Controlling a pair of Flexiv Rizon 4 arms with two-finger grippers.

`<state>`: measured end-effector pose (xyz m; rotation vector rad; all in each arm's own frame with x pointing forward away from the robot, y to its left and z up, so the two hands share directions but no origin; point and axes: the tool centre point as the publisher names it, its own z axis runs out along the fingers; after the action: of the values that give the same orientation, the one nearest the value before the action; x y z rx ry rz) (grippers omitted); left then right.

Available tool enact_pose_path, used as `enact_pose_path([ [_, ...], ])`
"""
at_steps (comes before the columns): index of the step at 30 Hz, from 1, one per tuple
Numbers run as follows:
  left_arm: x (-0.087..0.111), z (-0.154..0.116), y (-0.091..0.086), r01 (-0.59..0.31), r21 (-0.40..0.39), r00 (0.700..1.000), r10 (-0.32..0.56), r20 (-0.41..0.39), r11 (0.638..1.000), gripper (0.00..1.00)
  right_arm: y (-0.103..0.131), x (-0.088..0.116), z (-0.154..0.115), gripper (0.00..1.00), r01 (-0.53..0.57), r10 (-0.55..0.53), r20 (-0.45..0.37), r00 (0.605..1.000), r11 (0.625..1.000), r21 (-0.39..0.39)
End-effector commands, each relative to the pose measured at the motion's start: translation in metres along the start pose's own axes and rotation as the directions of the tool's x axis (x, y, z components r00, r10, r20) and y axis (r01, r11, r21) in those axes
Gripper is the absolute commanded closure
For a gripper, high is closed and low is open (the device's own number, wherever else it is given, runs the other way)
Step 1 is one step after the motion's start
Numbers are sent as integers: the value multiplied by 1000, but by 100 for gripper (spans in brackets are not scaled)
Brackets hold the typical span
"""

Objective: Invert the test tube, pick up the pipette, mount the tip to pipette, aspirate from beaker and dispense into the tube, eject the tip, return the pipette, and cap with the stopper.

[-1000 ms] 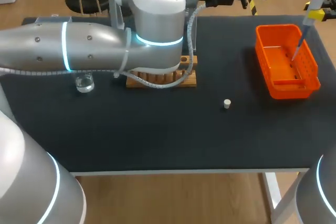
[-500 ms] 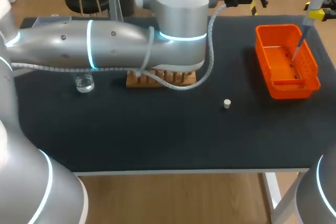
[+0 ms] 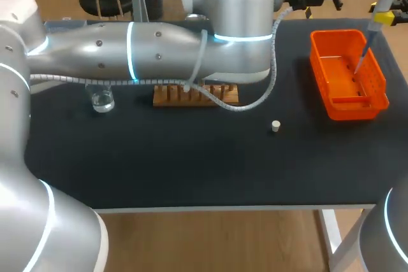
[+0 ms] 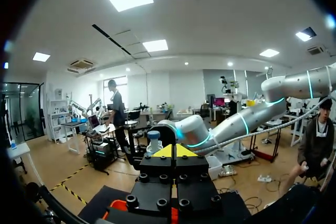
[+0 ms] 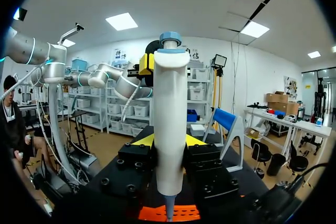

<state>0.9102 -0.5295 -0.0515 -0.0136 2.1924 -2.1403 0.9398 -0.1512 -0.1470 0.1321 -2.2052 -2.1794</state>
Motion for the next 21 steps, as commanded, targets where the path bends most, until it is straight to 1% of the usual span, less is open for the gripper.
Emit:
enact_pose_path([
  [1, -1, 17, 5, -7, 60, 999, 5, 34, 998, 100, 1, 0, 0, 100, 0, 0, 2, 1000, 1000, 4],
  [8, -9, 18, 9, -11, 50, 998, 9, 56, 999, 100, 1, 0, 0, 100, 0, 0, 2, 1000, 1000, 4],
  [14, -16, 21, 8, -21, 59, 998, 18, 60, 998, 100, 1, 0, 0, 100, 0, 0, 2, 1000, 1000, 4],
  [21, -21, 28, 7, -30, 50, 998, 28, 51, 998, 100, 1, 0, 0, 100, 0, 0, 2, 1000, 1000, 4],
])
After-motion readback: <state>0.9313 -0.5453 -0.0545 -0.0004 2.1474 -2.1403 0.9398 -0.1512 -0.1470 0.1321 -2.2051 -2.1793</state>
